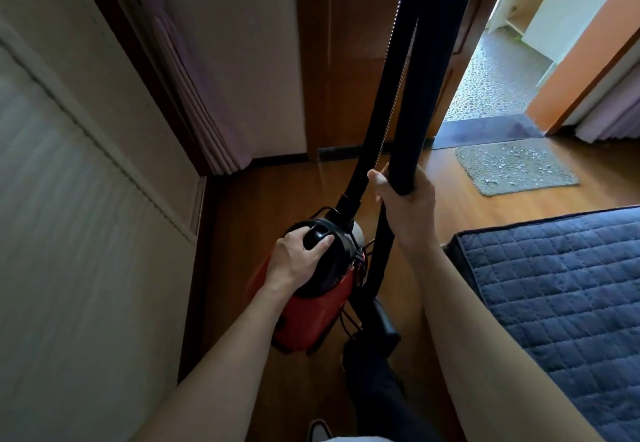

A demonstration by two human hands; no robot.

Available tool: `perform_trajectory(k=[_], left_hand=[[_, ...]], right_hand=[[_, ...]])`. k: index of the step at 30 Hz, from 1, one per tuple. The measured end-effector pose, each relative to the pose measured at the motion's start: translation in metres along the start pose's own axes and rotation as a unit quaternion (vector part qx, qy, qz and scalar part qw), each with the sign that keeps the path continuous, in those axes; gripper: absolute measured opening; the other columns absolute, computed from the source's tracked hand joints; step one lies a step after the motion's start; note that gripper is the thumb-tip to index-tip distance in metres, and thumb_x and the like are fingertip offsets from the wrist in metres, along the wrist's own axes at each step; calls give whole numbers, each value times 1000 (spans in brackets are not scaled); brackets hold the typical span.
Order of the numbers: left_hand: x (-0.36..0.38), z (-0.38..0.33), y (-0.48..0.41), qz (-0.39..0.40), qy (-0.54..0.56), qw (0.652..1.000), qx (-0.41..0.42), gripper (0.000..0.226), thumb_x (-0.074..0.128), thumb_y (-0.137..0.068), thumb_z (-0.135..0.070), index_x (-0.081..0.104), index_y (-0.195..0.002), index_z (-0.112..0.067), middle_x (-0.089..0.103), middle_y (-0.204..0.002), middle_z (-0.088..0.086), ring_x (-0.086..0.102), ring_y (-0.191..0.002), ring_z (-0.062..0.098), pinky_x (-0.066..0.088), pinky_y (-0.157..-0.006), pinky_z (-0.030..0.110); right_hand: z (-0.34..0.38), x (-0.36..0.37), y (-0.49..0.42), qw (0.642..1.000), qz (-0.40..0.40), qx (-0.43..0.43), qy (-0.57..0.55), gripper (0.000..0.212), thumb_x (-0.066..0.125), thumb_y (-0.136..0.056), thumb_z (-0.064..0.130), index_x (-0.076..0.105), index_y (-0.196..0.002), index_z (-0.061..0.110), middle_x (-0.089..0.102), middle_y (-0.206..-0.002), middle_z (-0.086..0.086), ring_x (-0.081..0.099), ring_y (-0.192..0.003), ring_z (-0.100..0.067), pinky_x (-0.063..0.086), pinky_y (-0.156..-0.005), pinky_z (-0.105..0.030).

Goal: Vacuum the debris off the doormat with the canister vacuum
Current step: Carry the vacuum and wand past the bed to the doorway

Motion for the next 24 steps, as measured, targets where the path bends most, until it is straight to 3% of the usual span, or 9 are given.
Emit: perform_trajectory(k=[7, 10, 18, 24], left_hand=[[30, -29, -124, 9, -2, 1000, 1, 25, 66, -92, -47, 70, -83, -24, 70, -78, -10, 67, -77, 8, 54, -70, 29], [50, -51, -185, 18, -4, 1000, 1, 27, 66, -92, -48, 72, -85, -23, 72, -81, -9, 68, -80, 9, 57, -75, 36], [89, -115, -315, 19, -17, 1000, 1, 23, 68, -91, -48, 70, -84, -26, 70, -77, -11, 68, -81, 13, 53, -73, 32], [125, -160, -389, 36, -16, 999, 14, 27, 69, -90, -49, 75, -96, -24, 74, -84, -9, 70, -84, 13, 56, -78, 34]], right_hand=[[-56, -16, -118, 999, -24, 27, -13, 19, 73, -93, 3, 58, -85, -6, 56, -73, -15, 55, -66, -20, 48, -65, -17], [-80, -26, -179, 999, -27, 35, -3, 17, 75, -92, 5, 60, -84, 1, 57, -71, -9, 56, -67, -19, 48, -67, -17], [-114, -69, -314, 998, -51, 30, 0, 21, 75, -91, 4, 57, -80, 1, 55, -69, -10, 54, -65, -20, 48, -65, -19], [-135, -114, -378, 995, -97, 31, 7, 24, 76, -90, 3, 56, -81, -8, 55, -68, -16, 52, -64, -20, 44, -63, -15]])
Point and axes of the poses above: each hand's wrist, its own y-axis away from the middle knuckle, its own x-axis out of the palm, z = x × y, the point moved 10 cm from there along -y, towards the middle knuckle
